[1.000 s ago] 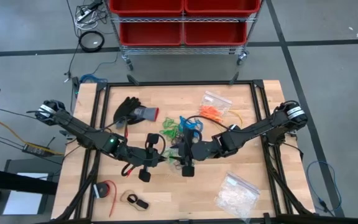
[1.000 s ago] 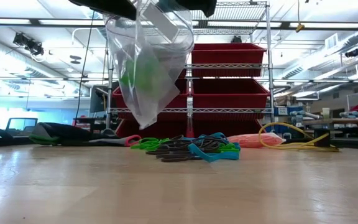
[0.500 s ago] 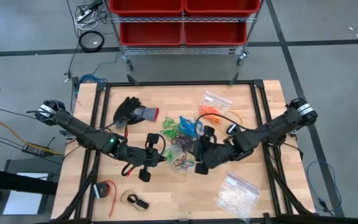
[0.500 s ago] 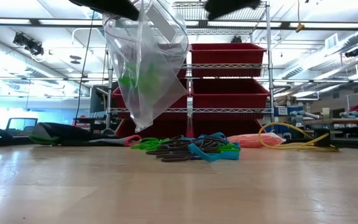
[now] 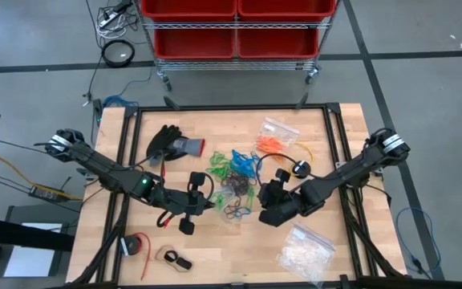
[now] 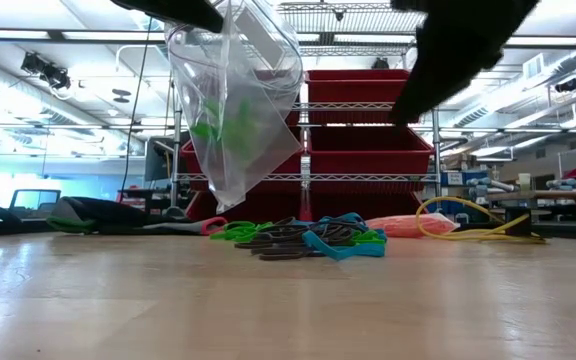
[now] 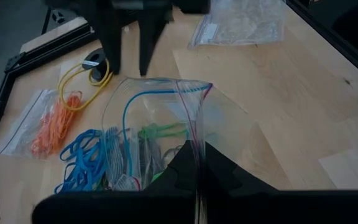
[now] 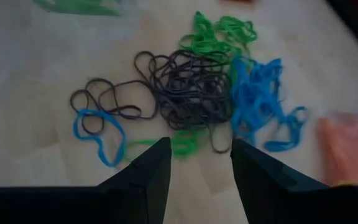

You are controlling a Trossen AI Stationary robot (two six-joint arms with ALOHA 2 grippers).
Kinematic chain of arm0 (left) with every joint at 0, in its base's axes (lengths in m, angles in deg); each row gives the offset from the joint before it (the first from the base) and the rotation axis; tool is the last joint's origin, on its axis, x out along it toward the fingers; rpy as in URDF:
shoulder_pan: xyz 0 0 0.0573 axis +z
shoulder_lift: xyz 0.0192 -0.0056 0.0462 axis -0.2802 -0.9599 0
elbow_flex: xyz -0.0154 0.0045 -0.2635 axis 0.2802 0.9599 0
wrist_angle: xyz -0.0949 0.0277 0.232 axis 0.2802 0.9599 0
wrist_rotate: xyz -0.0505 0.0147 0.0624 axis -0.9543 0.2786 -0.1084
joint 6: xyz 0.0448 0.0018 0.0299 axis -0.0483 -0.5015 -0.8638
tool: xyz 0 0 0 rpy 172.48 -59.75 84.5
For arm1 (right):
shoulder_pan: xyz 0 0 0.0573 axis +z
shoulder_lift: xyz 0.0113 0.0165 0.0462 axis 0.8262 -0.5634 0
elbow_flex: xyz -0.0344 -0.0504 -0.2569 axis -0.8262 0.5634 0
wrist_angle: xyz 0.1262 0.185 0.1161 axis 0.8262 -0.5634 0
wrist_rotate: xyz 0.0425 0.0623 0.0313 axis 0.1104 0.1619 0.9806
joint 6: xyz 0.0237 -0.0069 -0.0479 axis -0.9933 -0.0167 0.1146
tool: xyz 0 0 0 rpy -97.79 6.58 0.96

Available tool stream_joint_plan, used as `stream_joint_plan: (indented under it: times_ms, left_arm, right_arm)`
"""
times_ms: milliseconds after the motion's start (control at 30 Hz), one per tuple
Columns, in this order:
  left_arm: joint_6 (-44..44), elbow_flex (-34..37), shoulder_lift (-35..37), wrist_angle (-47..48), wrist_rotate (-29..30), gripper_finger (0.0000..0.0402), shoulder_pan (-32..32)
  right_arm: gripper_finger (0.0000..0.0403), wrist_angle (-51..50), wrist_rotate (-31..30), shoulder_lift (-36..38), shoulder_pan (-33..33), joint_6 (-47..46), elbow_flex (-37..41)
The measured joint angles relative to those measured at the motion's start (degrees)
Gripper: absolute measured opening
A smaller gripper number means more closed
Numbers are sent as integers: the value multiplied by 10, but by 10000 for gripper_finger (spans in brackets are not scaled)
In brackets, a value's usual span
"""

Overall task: Sort rubber bands
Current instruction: Put the green rubber band into the transparent zip bag

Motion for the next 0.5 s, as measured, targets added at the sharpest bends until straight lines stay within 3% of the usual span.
stream_joint_plan:
  times_ms: [300, 400, 500]
  left_arm:
    - [1, 0, 0, 0, 0, 15, 0]
    - [1, 0, 0, 0, 0, 15, 0]
    - [1, 0, 0, 0, 0, 15, 0]
  right_arm:
    - [142, 377, 41, -4, -17, 83, 156]
    - [139, 448, 43, -4, -21, 100, 189]
    - [139, 456, 44, -4, -28, 101, 205]
